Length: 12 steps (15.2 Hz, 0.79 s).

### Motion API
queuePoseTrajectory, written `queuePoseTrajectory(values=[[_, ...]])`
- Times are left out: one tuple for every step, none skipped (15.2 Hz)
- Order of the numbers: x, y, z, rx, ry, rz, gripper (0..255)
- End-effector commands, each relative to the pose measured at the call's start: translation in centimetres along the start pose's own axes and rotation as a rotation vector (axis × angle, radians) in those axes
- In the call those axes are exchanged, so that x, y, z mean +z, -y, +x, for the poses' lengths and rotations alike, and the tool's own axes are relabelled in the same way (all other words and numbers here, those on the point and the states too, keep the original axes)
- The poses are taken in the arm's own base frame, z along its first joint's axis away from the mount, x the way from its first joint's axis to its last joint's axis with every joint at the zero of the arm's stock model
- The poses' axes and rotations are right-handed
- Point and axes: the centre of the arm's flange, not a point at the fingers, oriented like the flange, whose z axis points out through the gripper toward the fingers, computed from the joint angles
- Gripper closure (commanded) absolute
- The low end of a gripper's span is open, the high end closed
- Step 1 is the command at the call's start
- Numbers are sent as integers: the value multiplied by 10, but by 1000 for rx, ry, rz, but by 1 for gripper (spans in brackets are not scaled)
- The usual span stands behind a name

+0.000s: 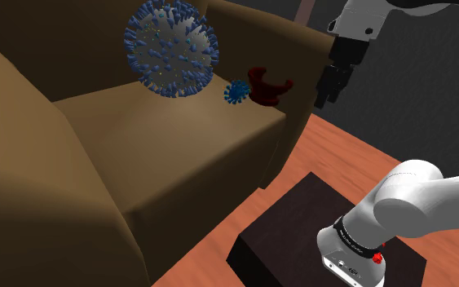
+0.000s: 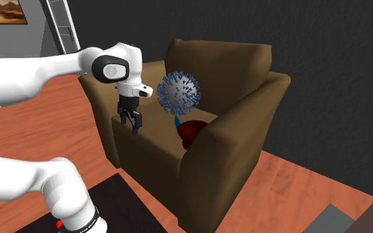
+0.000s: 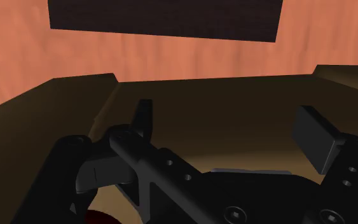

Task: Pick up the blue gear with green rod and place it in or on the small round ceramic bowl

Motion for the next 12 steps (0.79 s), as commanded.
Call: queuePoseTrajectory(values=[[0, 0, 0, 0, 0, 0, 0], [1, -4, 12, -30, 0, -6, 0], [2, -7, 25, -60, 1, -11, 0], [2, -10, 38, -90, 1, -17, 0], [3, -12, 50, -121, 1, -23, 0], [4, -14, 63, -151, 2, -28, 0], [5, -16, 76, -181, 2, -34, 0], [5, -17, 89, -211, 2, -40, 0], [6, -18, 102, -241, 3, -45, 0], [7, -19, 115, -271, 3, -51, 0], [8, -19, 127, -302, 3, -57, 0], [8, -19, 140, -332, 3, -62, 0]])
